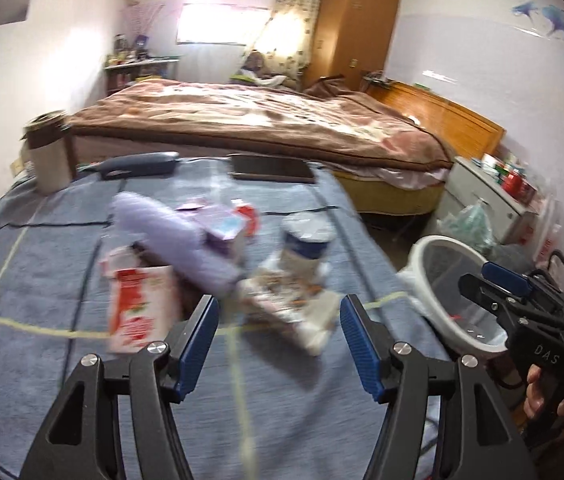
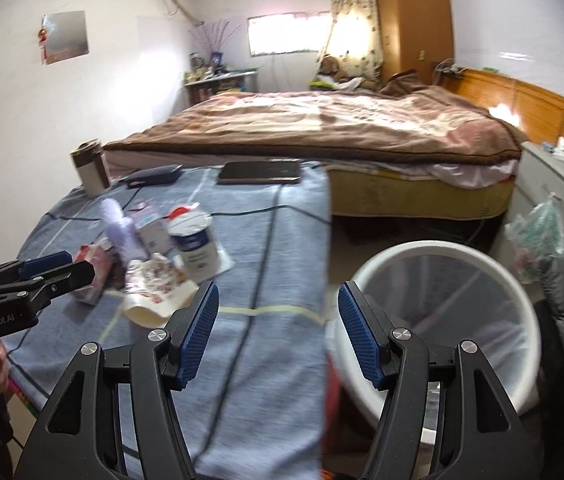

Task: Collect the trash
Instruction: 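Grasp the strawberry milk carton with the left gripper while the right gripper grasps the patterned paper cup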

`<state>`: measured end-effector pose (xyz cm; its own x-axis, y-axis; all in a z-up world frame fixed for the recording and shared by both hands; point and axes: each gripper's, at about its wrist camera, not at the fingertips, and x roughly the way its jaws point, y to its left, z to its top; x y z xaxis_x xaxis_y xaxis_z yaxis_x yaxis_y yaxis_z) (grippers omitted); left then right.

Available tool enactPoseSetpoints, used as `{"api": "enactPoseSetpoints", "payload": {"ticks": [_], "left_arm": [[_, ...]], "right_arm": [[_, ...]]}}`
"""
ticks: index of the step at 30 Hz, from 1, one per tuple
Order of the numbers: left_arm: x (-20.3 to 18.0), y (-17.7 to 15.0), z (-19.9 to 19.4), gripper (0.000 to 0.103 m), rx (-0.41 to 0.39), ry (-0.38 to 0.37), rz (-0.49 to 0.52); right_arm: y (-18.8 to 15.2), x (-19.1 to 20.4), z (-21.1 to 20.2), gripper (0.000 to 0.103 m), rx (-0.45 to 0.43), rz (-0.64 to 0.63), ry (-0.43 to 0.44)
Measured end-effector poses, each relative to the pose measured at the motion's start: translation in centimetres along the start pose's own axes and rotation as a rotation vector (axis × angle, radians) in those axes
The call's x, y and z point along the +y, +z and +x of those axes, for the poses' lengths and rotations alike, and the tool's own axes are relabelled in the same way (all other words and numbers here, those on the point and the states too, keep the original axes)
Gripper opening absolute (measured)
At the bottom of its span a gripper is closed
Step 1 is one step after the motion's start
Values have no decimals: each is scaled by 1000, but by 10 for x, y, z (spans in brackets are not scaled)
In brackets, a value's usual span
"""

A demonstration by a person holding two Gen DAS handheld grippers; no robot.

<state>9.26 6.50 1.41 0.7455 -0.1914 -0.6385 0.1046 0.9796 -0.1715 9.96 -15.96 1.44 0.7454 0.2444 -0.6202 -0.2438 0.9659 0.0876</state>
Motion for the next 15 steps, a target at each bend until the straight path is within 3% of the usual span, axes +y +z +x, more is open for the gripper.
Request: {"api": "enactPoseSetpoints", "payload": {"ticks": [9,15], "left_arm": [[63,-15,-1,68,26,84,-80],[84,-20,8,69,56,95,-115]], "right_arm": [[0,47,34,64,73,-76,104],[-2,68,50,64,107,-80,170]]}}
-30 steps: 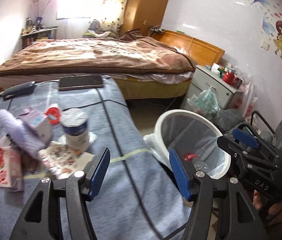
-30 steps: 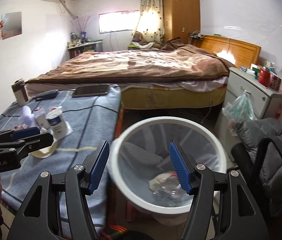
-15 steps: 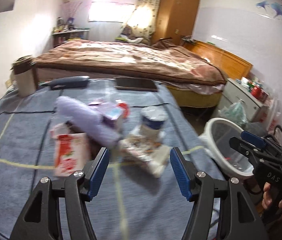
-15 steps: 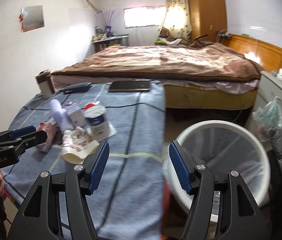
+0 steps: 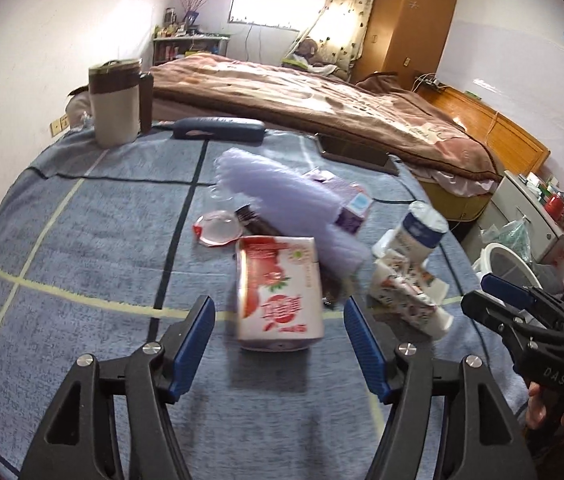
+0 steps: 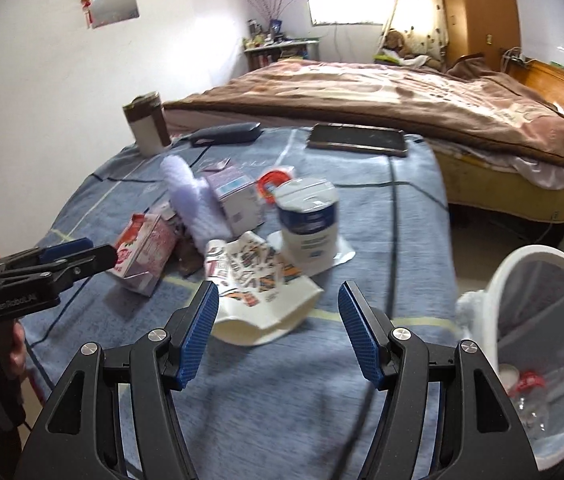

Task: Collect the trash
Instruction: 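Grasp the strawberry milk carton with the left gripper while the right gripper grasps the patterned paper cup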

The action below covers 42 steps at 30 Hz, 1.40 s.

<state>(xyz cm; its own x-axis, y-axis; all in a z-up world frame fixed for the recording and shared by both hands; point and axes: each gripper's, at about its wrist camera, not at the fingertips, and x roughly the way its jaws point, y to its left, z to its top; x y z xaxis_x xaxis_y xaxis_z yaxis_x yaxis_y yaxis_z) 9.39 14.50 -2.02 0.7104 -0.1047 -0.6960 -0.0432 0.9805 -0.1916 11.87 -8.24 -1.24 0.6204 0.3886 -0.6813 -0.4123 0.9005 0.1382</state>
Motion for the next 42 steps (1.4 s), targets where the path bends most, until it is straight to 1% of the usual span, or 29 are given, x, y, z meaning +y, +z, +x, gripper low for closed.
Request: {"api": "enactPoseSetpoints", "payload": {"ticks": [3,8,12,21,23,25,26,27,28,30,31,32,33,37,42], "left_arm": [[1,-1,7,69,18,-14,-8],[3,0,17,70,39,-60,-12],[-1,2,26,70,60,-56,-5],[0,6,41,70,87,-49,-17],[0,6,43,70,94,-47,-20],[-1,6,45,70,97,-47,-16],[-1,5,46,70,101,-45,-15],[-1,5,47,68,104,-45,-15],[-1,6,47,65,103,-43,-17],[-2,6,47,62,99,-42,-19],[-2,6,47,58,97,-38,-17],[-2,7,47,58,98,-35,-15],[-2,7,47,58,98,-34,-12],[-4,7,46,58,94,-25,-1],[-6,6,42,58,85,-20,5]], "right_arm": [[0,8,7,64,12,-26,11],[-2,18,22,64,51,-82,29],[-4,24,32,64,92,-112,3],[0,23,43,64,118,-109,1],[0,23,44,59,121,-105,-1],[0,23,45,49,120,-100,-4],[0,23,45,47,119,-98,-7],[0,22,45,44,119,-95,-8],[0,22,45,39,117,-92,-8],[1,21,44,36,115,-86,-7],[1,21,44,35,116,-85,-3],[0,21,45,34,116,-85,-2],[0,21,44,31,115,-85,0],[-1,22,43,27,108,-89,-3],[-1,23,42,24,99,-90,0]]}}
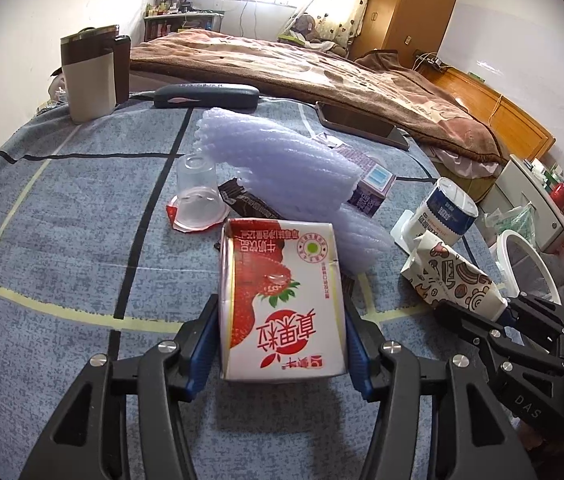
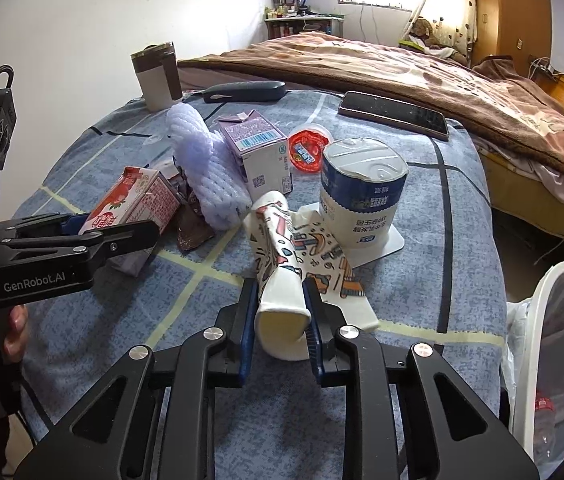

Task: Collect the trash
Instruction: 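Grasp the strawberry milk carton with the left gripper while the right gripper grasps the patterned paper cup, then carry the milk carton and paper cup over the trash bin with both grippers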

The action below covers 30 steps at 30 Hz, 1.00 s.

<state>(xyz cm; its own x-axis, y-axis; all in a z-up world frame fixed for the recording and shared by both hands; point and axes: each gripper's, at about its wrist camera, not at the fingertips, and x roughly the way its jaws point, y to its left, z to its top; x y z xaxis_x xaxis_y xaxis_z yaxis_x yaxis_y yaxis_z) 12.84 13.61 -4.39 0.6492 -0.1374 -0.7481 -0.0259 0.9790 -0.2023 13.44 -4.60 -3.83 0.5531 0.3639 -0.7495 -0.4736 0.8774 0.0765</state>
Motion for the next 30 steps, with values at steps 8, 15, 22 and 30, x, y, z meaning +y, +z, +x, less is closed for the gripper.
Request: {"api": "enactPoseSetpoints", "payload": {"ticks": [8,15,22,30], "left_arm": [[-2,-1,-10,58,-14,9,6],[-8,-1,-21,58,-33,4,19],[-24,1,-33,58,-54,-8,53],[-48,5,-47,58,-85,-25,97]], "right_arm": [[-1,0,-5,22,-16,9,8],[-3,-3,-19,21,-72,15,22],[-3,-7,-30,21,-100,32,19],[-8,-20,-52,22,-138,57,-6]]}}
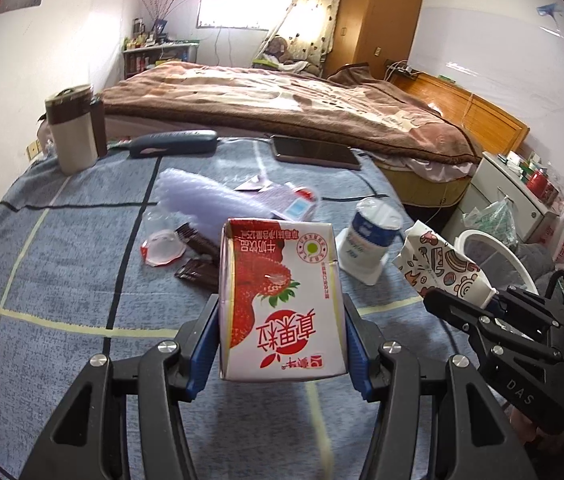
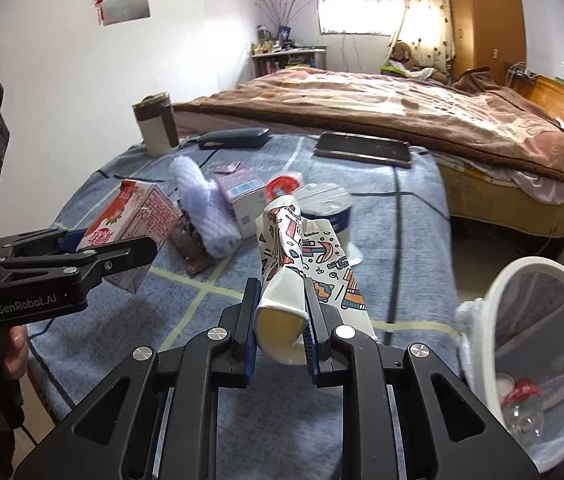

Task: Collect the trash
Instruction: 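Carry the milk carton and paper cup over the trash bin with both grippers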

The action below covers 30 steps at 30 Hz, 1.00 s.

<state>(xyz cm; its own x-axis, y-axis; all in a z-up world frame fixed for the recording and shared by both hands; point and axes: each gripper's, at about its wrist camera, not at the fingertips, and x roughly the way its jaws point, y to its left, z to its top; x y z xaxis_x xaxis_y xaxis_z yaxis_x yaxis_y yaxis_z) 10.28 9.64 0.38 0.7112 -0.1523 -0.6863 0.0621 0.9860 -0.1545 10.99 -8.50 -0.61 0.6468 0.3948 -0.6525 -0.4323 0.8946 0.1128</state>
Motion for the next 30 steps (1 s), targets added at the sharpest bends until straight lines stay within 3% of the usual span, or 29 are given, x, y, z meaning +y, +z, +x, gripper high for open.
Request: {"api": "enactPoseSetpoints", "payload": {"ticks": [14,30], "left_arm": [[-75,12,-5,58,-31,-100,126],[-179,14,19,58,-3,-228,266]], "right_arm": [[-6,-46,-47,22,-76,58,-111],[-30,-122,-81,22,-72,173,-253]]}}
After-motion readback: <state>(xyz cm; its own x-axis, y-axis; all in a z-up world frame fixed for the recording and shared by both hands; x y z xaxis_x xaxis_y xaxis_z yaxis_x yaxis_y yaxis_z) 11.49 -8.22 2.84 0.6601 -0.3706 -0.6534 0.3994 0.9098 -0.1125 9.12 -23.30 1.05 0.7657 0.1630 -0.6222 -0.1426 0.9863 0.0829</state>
